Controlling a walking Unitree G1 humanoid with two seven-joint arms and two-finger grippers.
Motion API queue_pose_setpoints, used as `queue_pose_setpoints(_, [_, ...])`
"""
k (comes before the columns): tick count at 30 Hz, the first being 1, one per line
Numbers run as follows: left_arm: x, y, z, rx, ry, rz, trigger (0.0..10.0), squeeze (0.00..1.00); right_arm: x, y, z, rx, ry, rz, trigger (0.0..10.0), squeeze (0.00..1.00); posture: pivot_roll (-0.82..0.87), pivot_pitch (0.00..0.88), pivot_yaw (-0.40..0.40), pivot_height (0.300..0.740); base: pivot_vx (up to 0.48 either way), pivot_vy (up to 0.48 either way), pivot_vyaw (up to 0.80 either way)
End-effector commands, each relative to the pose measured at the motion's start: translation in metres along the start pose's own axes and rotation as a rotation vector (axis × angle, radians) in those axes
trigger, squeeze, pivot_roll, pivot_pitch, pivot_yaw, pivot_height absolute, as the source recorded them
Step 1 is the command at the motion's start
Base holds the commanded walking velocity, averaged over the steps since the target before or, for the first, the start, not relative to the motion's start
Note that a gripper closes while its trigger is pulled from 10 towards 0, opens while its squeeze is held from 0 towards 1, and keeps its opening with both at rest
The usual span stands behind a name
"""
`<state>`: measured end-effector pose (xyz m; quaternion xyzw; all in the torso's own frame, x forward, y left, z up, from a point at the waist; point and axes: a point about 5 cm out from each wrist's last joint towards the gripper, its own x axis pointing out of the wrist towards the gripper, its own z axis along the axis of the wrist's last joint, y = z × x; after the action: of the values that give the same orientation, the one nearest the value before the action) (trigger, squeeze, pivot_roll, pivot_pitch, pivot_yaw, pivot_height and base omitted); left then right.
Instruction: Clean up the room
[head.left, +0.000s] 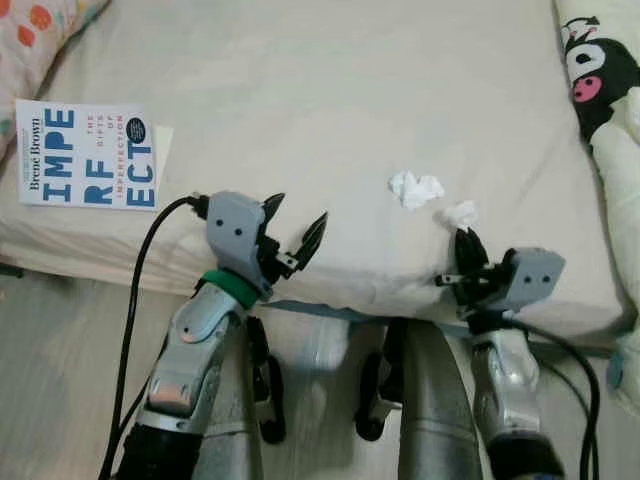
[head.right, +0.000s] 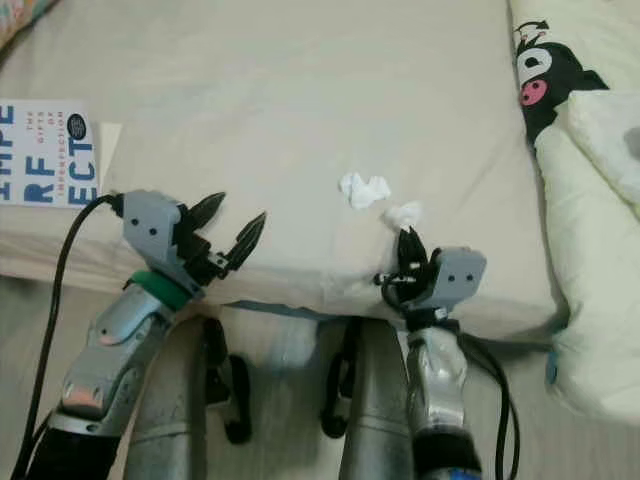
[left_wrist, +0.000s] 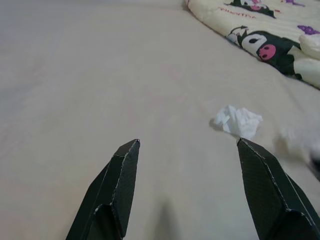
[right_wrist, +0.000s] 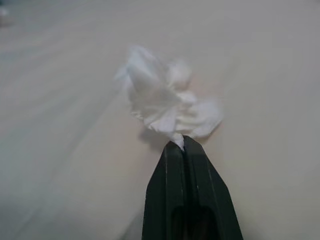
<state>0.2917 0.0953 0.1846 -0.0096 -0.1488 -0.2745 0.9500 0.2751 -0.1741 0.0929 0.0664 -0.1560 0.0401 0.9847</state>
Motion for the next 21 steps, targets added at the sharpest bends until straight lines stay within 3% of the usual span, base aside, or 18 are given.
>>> queue_pose_setpoints(1, [-0.003,-0.003,-0.009,-0.007,0.029,-0.012,10.0,0.00,-0.010,0.001,-0.007,0.008,0.047,-0.007,0.0,0.00,0.00,0.297,0.068,0.600,0.000,0.000,0.00])
queue_pose_setpoints(6, [-0.002,-0.006,-0.011,-0.004,0.023,-0.030,10.0,0.00,-0.016,0.007,-0.009,0.010,0.065,0.005,0.0,0.00,0.00,0.292,0.067,0.600,0.000,0.000,0.00])
queue_pose_setpoints(7, [-0.002,-0.006,-0.011,-0.005,0.023,-0.033,10.0,0.00,-0.017,0.009,-0.009,0.007,0.073,0.005,7.1,0.00,0.00,0.291,0.066,0.600,0.000,0.000,0.00])
queue_pose_setpoints(8, [-0.002,-0.006,-0.011,-0.005,0.023,-0.033,10.0,0.00,-0.017,0.009,-0.009,0.007,0.073,0.005,7.1,0.00,0.00,0.291,0.066,0.600,0.000,0.000,0.00])
queue_pose_setpoints(9, [-0.003,-0.006,-0.011,-0.004,0.022,-0.036,10.0,0.00,-0.018,0.010,-0.009,0.000,0.087,-0.003,10.0,0.28,0.01,0.291,0.064,0.600,0.000,0.000,0.00])
queue_pose_setpoints(10, [-0.003,-0.006,-0.011,-0.004,0.022,-0.036,10.0,0.00,-0.018,0.010,-0.009,0.000,0.087,-0.003,10.0,0.28,0.01,0.291,0.064,0.600,0.000,0.000,0.00])
queue_pose_setpoints(11, [-0.003,-0.006,-0.012,-0.003,0.022,-0.038,10.0,0.00,-0.019,0.009,-0.009,-0.005,0.098,-0.013,10.0,0.84,0.01,0.290,0.063,0.600,0.000,0.000,0.00])
queue_pose_setpoints(12, [-0.003,-0.006,-0.012,-0.003,0.022,-0.038,10.0,0.00,-0.019,0.009,-0.009,-0.005,0.098,-0.013,10.0,0.84,0.01,0.290,0.063,0.600,0.000,0.000,0.00])
queue_pose_setpoints(13, [-0.003,-0.006,-0.012,-0.002,0.022,-0.039,10.0,0.00,-0.020,0.009,-0.009,-0.009,0.106,-0.025,10.0,1.00,0.01,0.290,0.062,0.600,0.000,0.000,0.00])
queue_pose_setpoints(18, [-0.005,-0.005,-0.012,0.001,0.021,-0.040,10.0,0.00,-0.017,0.012,-0.004,-0.013,0.103,-0.021,10.0,1.00,0.01,0.286,0.060,0.600,0.000,0.000,0.00])
queue_pose_setpoints(19, [-0.005,-0.005,-0.013,0.003,0.020,-0.041,10.0,0.00,-0.016,0.017,-0.001,-0.010,0.095,0.010,10.0,0.00,0.01,0.285,0.060,0.600,0.000,0.000,0.00])
queue_pose_setpoints(21, [-0.005,-0.005,-0.013,0.004,0.019,-0.042,10.0,0.00,-0.016,0.023,0.000,-0.003,0.092,0.056,10.0,0.00,0.01,0.282,0.058,0.600,0.000,0.000,0.00])
